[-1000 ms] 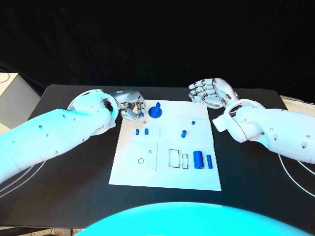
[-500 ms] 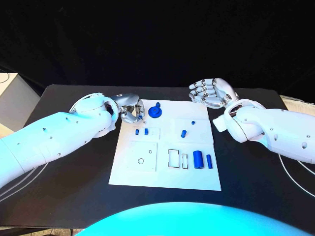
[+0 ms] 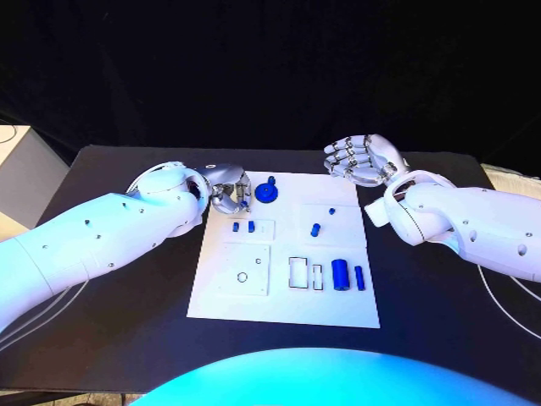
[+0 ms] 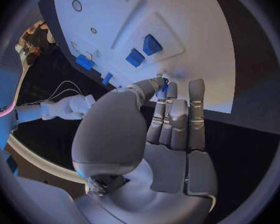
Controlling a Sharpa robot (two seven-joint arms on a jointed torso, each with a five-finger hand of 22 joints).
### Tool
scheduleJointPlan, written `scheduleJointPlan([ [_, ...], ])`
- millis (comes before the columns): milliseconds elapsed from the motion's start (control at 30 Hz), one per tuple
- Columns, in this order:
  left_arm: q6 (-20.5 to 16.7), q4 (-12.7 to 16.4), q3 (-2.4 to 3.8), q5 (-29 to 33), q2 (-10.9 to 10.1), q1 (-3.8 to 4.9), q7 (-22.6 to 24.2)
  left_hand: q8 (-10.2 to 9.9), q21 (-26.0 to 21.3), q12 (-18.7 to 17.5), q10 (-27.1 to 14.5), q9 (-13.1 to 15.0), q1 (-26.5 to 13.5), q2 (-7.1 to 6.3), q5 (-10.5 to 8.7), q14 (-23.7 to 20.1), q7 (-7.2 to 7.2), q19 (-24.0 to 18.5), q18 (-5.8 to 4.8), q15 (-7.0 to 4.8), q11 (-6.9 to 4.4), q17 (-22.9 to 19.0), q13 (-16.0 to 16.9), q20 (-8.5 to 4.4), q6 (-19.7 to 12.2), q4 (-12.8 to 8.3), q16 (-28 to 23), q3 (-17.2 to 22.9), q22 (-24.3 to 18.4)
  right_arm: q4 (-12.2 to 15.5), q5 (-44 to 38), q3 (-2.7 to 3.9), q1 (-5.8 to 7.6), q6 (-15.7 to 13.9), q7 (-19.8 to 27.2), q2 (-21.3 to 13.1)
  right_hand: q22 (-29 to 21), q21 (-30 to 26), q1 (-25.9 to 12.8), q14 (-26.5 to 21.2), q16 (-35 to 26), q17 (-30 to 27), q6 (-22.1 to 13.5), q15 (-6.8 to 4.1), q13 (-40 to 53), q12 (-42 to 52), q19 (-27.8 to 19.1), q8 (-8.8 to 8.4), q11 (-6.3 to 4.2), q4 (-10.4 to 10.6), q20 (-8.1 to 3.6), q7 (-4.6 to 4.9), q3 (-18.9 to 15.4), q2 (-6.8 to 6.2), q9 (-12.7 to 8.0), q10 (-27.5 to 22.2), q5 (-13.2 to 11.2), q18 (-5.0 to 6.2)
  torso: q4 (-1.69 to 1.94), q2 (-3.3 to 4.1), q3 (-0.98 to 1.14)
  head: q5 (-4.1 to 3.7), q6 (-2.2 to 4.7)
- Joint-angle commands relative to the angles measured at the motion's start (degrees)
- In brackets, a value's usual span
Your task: Assemble the parts on the task board
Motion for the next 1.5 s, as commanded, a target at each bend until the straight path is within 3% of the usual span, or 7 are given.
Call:
scheduleJointPlan([
  [33, 1.32, -0.07, -0.20, -0.47, 0.30, -0.03, -0.07, 0.34, -0.13, -0.19, 0.31, 0.68, -0.19, 0.07, 0.28, 0.15, 0.13, -0.14, 0.45, 0.00, 0.06, -0.06, -0.07, 0.18, 0.07, -0.06, 0.21, -0.36, -0.10, 0.04, -0.16, 0.02, -0.02, 0.70, 0.71, -0.05, -0.05, 0.16, -0.43, 0.43, -0.32, -0.09, 0.47, -0.06, -0.10, 0.12, 0.25, -0.20, 0.02, -0.28, 0.05, 3.30, -0.01, 0.11, -0.07, 0.44, 0.26, 0.75, 0.00, -0.01, -0.03, -0.02, 0.01],
  [1100, 4.42, -0.24, -0.84, -0.16, 0.98, -0.01, -0.65, 0.13, 0.08, -0.46, 0.61, 0.95, -0.12, 0.16, 0.19, 0.24, 0.11, 0.03, 0.35, 0.00, 0.02, 0.32, -0.01, 0.22, 0.22, -0.19, 0.44, -0.46, 0.32, 0.08, -0.16, 0.02, -0.02, 0.70, 0.73, -0.11, -0.05, 0.16, -0.43, 0.43, -0.32, -0.09, 0.47, -0.06, -0.10, 0.12, 0.25, -0.20, 0.02, -0.28, 0.05, 3.30, -0.01, 0.11, -0.07, 0.44, 0.26, 0.75, 0.01, 0.00, -0.02, -0.09, 0.01],
  [1500, 3.97, -0.51, -1.04, -0.19, 1.25, -0.01, -0.66, -0.21, 0.16, -0.54, 0.68, 1.08, -0.19, -0.05, -0.02, 0.33, 0.11, 0.04, 0.33, -0.02, -0.03, 0.60, 0.11, 0.23, 0.00, -0.31, 0.66, -0.78, 0.45, 0.12, -0.16, 0.02, -0.02, 0.71, 0.70, -0.15, -0.05, 0.16, -0.43, 0.43, -0.32, -0.09, 0.47, -0.06, -0.10, 0.12, 0.25, -0.20, 0.02, -0.28, 0.05, 3.30, -0.01, 0.11, -0.07, 0.44, 0.26, 0.75, 0.02, 0.00, 0.00, -0.17, 0.01],
])
